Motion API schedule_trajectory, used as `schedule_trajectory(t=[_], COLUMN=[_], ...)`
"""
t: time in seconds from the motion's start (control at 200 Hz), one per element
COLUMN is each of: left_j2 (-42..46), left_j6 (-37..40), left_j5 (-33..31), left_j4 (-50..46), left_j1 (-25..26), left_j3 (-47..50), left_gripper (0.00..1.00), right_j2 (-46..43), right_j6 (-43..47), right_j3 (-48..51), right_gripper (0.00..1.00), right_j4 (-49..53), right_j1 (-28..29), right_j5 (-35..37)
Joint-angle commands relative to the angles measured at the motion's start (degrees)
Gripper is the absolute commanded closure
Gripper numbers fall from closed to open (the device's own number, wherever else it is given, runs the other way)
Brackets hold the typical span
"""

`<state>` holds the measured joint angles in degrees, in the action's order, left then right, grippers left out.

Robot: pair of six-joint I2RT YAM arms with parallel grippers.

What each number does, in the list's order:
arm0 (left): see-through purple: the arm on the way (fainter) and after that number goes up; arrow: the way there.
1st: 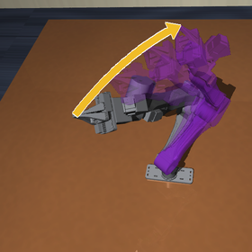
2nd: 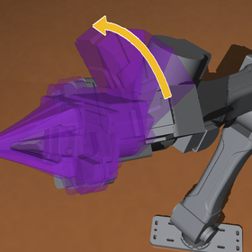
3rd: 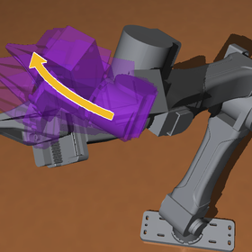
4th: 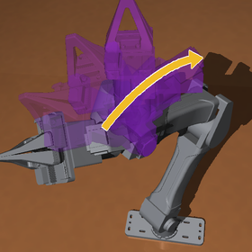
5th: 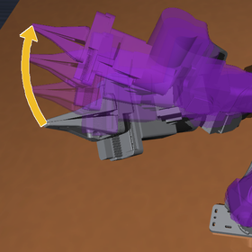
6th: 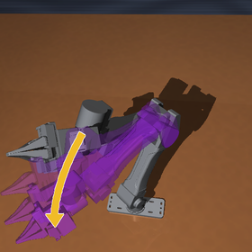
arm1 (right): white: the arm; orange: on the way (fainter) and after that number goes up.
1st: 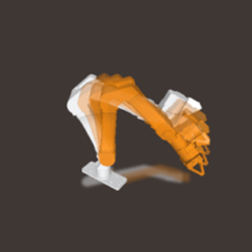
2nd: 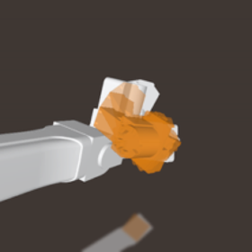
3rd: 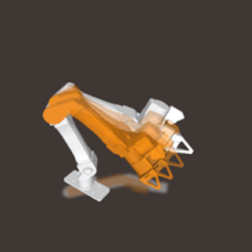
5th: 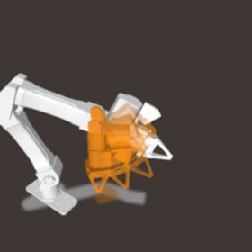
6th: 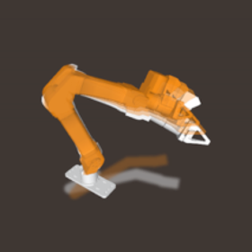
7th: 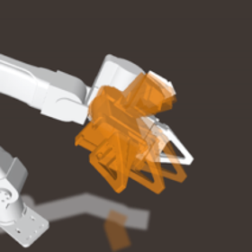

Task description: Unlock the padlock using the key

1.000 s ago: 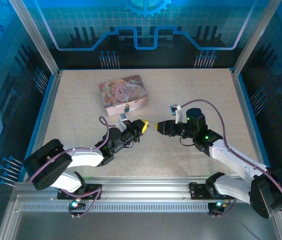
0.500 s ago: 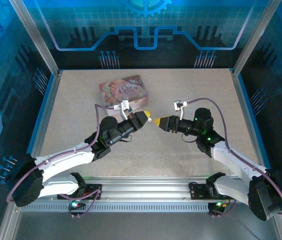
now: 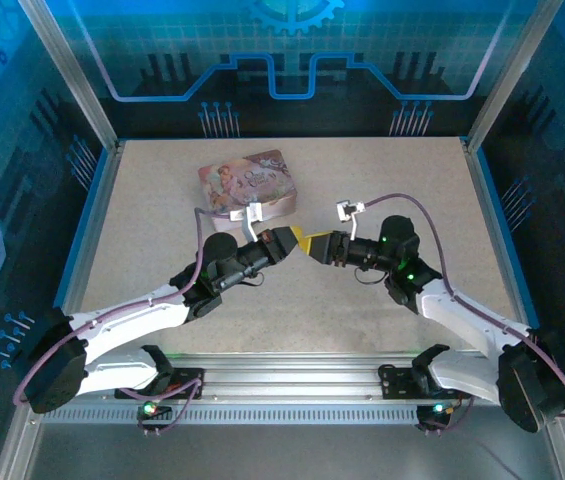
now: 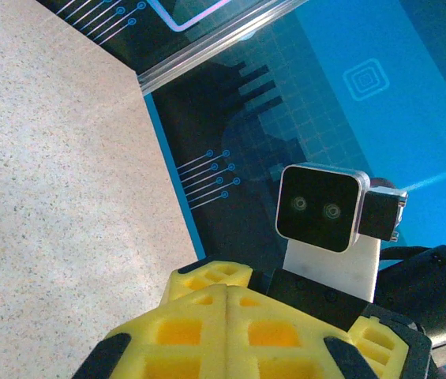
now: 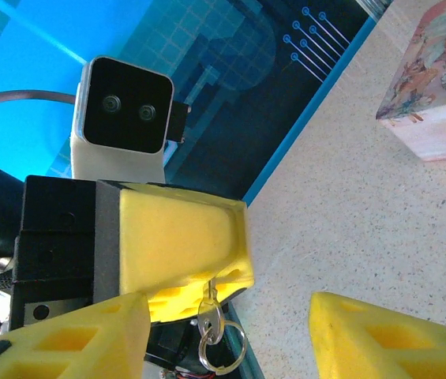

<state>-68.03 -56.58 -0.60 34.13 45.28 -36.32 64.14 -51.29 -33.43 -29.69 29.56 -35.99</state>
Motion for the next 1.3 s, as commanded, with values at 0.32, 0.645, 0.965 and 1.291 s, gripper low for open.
schedule_trajectory(t=[0.32, 0.645, 0.965, 1.291], left_j2=[1.54, 1.97, 2.2, 3.36], left_j6=[1.18, 1.18, 1.26, 2.16], left_j5=[-0.63, -0.96, -1.35, -2.01], left_j4=[0.67, 0.43, -0.04, -0.51], left_j1=[0.18, 0.17, 0.11, -0.09], left_j3=[0.98, 1.25, 1.38, 1.78], left_gripper=[1.0, 1.0, 1.0, 0.95], right_j2=[1.2, 1.4, 0.17, -1.07], right_j6=[-0.03, 0.57, 1.8, 3.68], right_j3=[-0.92, -1.01, -0.76, -0.5], right_gripper=[0.61, 0.77, 0.9, 0.98], right_j4=[-0.72, 0.59, 2.88, 6.98], right_j1=[2.18, 2.32, 2.3, 1.97], right_j5=[1.58, 1.48, 1.89, 2.8])
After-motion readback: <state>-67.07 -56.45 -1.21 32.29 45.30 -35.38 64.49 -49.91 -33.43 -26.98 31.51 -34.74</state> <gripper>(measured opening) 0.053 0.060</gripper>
